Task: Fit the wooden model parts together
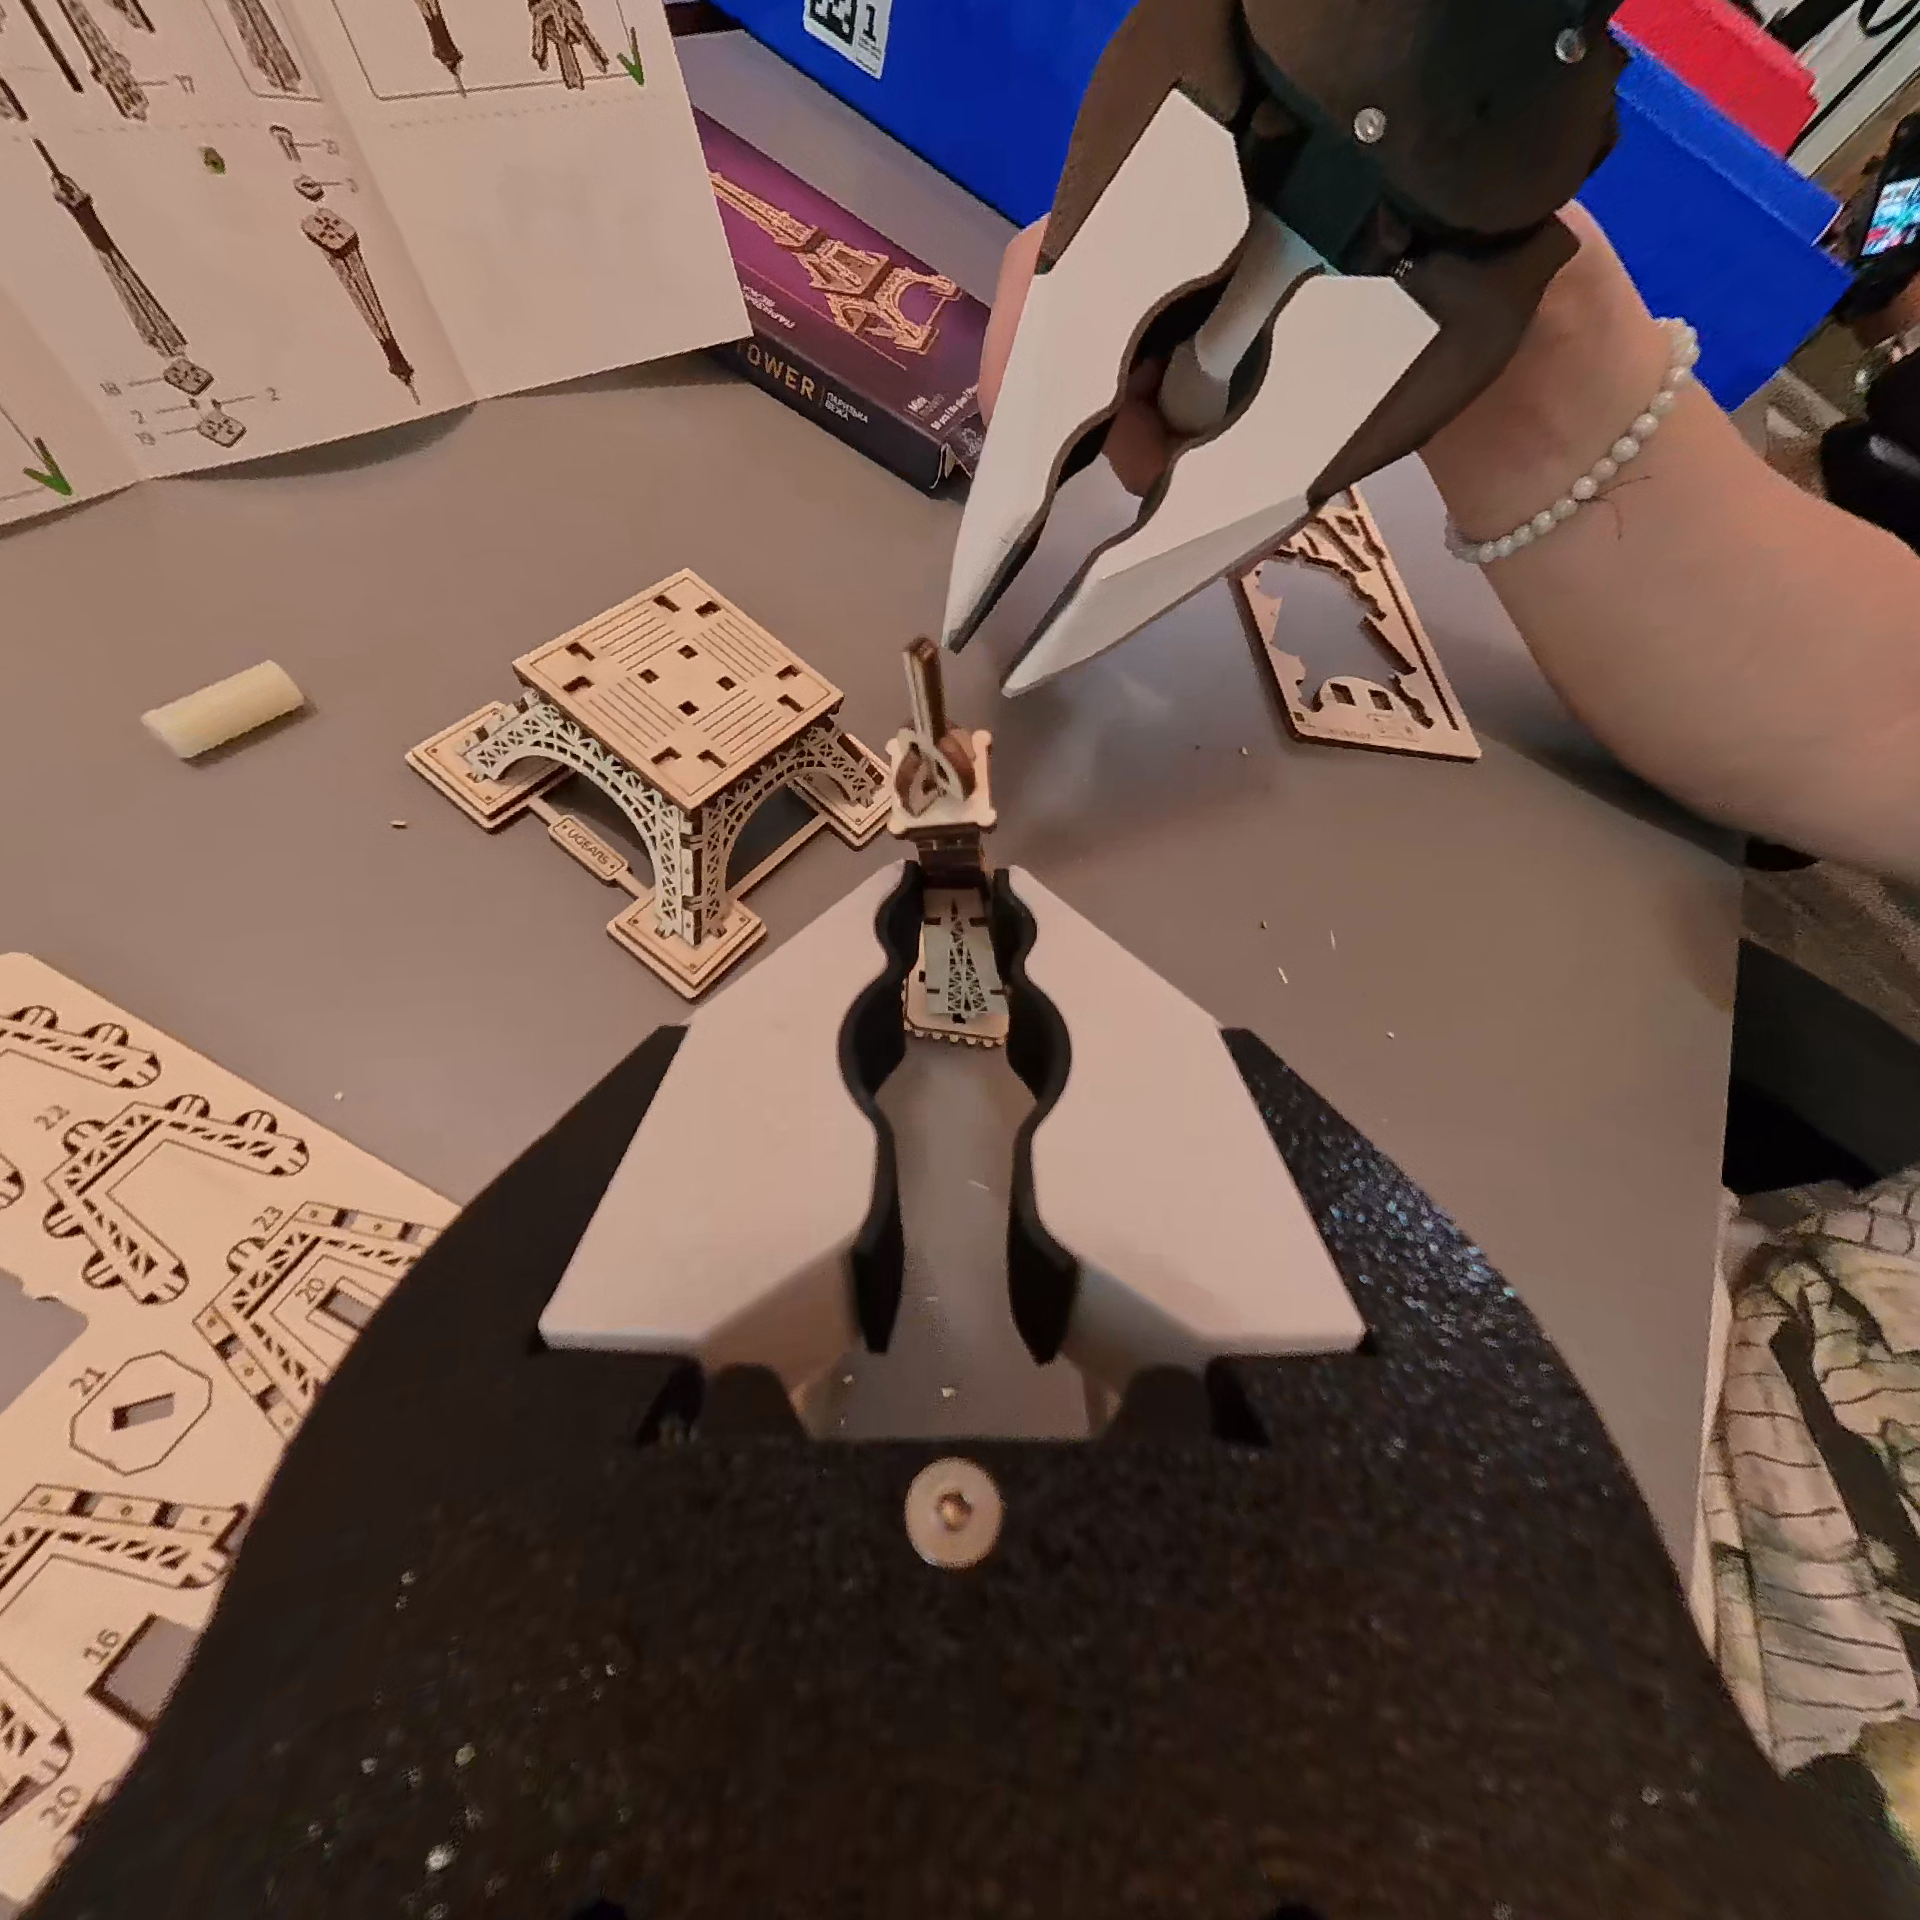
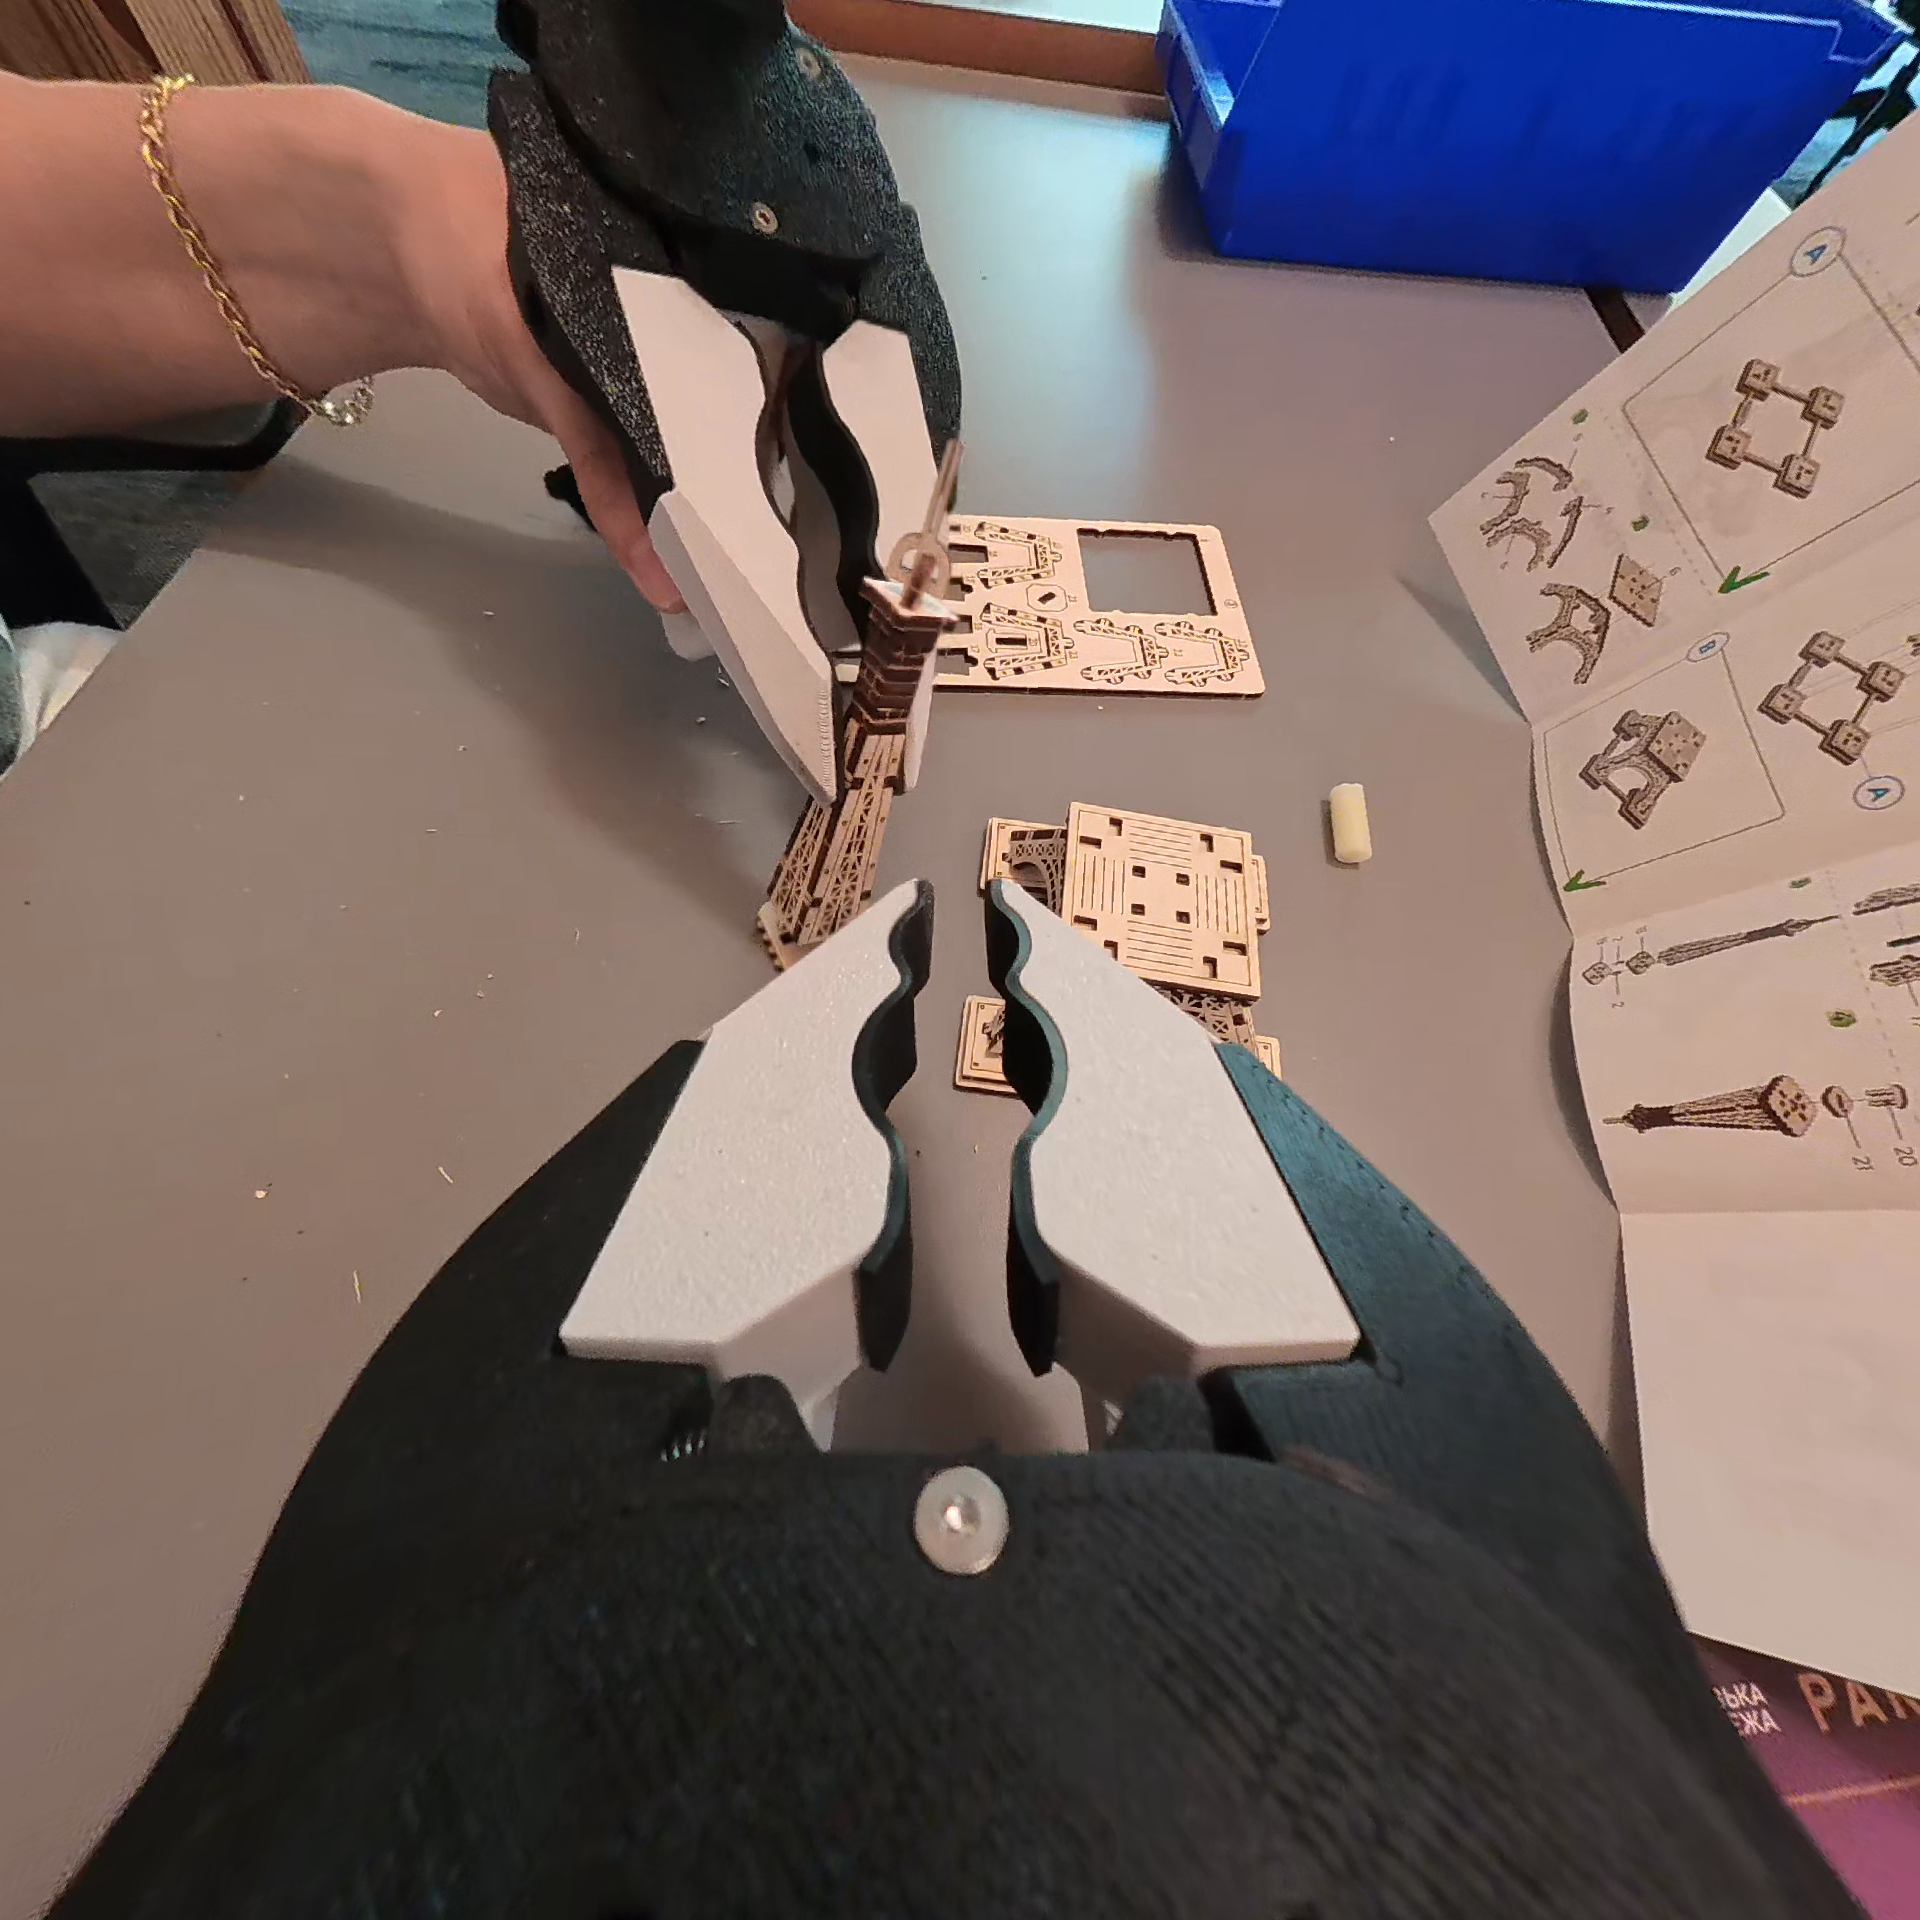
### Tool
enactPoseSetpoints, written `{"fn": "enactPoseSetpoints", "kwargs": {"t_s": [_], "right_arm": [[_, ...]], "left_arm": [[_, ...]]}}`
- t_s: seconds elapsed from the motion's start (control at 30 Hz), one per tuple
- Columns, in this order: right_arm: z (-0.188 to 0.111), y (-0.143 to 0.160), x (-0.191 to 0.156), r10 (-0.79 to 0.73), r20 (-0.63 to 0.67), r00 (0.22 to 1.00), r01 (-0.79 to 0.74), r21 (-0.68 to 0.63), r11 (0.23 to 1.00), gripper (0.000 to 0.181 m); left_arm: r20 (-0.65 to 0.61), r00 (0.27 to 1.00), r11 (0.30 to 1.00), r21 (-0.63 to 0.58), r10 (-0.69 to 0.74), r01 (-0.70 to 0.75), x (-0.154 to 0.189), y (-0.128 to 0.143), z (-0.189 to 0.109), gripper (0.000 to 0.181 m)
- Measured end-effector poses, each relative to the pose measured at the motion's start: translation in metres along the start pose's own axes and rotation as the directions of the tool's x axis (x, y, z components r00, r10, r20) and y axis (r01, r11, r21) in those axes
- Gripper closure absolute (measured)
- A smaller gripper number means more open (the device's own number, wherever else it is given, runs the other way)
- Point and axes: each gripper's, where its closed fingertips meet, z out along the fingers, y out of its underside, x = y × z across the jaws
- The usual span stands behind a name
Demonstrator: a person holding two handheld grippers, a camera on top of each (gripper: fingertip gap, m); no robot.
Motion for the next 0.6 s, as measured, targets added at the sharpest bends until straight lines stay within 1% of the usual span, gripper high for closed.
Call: {"fn": "enactPoseSetpoints", "kwargs": {"t_s": [0.37,0.5,0.6], "right_arm": [[0.001,0.003,0.001,-0.007,-0.009,1.0,0.007,-0.019,1.0,0.175],[0.007,0.015,-0.002,-0.023,0.002,1.0,0.023,-0.083,0.996,0.173],[0.011,0.033,-0.017,-0.054,0.079,0.995,0.068,-0.188,0.98,0.159]], "left_arm": [[0.05,0.996,0.996,-0.055,0.075,-0.072,0.0,-0.001,0.001,0.17],[0.078,0.989,0.99,-0.079,0.122,-0.116,0.003,0.0,0.002,0.17],[0.088,0.983,0.984,-0.095,0.159,-0.151,0.007,-0.001,0.003,0.17]]}}
